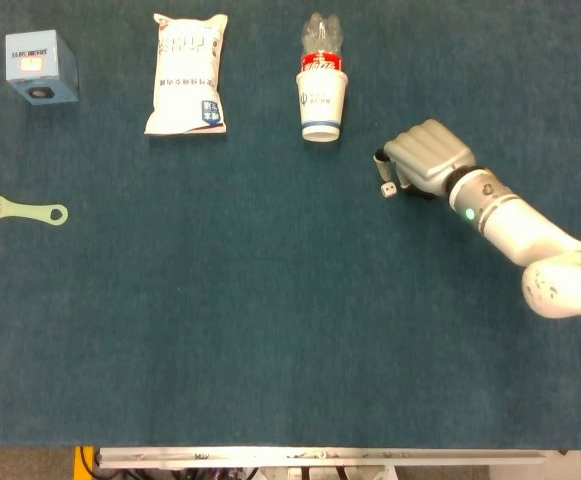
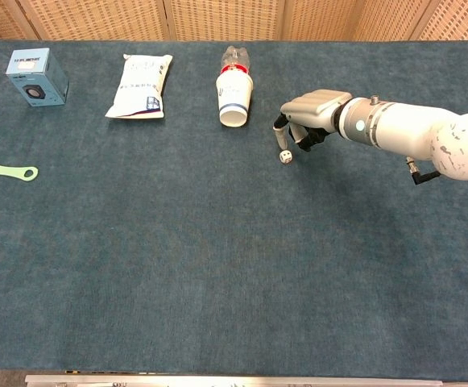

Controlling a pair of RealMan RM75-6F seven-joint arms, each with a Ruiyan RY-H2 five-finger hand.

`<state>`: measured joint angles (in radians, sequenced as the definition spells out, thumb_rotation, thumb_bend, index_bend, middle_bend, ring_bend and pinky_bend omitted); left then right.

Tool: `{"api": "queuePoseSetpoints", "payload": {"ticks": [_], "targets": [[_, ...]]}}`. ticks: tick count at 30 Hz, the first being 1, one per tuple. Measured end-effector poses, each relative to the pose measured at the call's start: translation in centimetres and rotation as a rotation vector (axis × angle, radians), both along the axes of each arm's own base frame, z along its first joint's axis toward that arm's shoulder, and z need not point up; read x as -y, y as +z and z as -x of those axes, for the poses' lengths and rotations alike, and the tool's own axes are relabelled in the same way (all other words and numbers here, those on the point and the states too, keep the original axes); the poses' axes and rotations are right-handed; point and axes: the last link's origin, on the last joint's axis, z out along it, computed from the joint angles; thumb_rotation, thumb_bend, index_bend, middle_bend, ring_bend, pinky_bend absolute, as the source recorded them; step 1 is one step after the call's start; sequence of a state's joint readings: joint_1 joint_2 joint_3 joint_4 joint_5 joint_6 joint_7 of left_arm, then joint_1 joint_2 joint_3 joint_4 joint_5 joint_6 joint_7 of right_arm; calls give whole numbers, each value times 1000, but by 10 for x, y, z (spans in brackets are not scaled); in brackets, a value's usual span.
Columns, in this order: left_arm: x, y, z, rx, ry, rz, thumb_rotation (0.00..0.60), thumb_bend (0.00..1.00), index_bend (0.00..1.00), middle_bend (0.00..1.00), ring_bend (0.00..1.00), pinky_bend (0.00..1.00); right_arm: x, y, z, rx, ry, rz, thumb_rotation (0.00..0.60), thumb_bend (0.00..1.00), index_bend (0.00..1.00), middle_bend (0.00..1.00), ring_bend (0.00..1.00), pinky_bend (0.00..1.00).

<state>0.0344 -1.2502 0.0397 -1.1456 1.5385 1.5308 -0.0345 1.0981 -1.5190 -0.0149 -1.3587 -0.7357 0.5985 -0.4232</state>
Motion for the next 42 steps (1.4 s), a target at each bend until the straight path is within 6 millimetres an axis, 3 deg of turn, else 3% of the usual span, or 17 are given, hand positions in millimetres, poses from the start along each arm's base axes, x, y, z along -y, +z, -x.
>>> {"api": "queuePoseSetpoints", "payload": {"ticks": [42], "targets": [[0, -1, 1, -24, -3, -15, 600, 89, 517, 455, 404, 513, -5, 2, 0, 10, -40, -60, 600, 1000, 612, 1000, 1000, 996]]}}
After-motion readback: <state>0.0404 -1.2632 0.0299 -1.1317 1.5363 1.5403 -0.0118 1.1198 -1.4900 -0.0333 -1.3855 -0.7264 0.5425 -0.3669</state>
